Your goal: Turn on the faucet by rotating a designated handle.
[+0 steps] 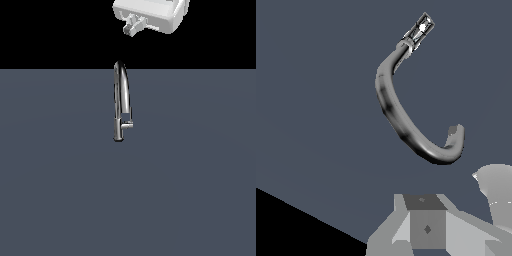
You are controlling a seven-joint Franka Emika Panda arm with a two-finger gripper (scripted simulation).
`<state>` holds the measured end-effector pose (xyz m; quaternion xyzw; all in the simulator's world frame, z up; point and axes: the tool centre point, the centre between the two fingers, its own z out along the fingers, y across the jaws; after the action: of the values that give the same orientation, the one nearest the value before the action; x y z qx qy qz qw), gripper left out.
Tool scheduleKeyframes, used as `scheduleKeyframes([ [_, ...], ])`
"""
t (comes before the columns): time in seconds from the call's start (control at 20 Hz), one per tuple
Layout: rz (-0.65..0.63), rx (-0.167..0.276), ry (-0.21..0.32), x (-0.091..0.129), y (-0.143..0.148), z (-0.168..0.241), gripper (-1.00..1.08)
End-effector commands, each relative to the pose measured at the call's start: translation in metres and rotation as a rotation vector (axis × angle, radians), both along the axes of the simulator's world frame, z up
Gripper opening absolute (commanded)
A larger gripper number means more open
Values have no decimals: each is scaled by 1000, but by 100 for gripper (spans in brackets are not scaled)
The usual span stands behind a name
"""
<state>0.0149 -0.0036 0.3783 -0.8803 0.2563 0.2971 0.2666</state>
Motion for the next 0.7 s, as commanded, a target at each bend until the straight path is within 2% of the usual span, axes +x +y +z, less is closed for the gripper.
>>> scheduleKeyframes([
  [0.0,-30,33,40,11,-2,-12,-100],
  [0.65,-192,210,257,60,-11,-87,-100],
])
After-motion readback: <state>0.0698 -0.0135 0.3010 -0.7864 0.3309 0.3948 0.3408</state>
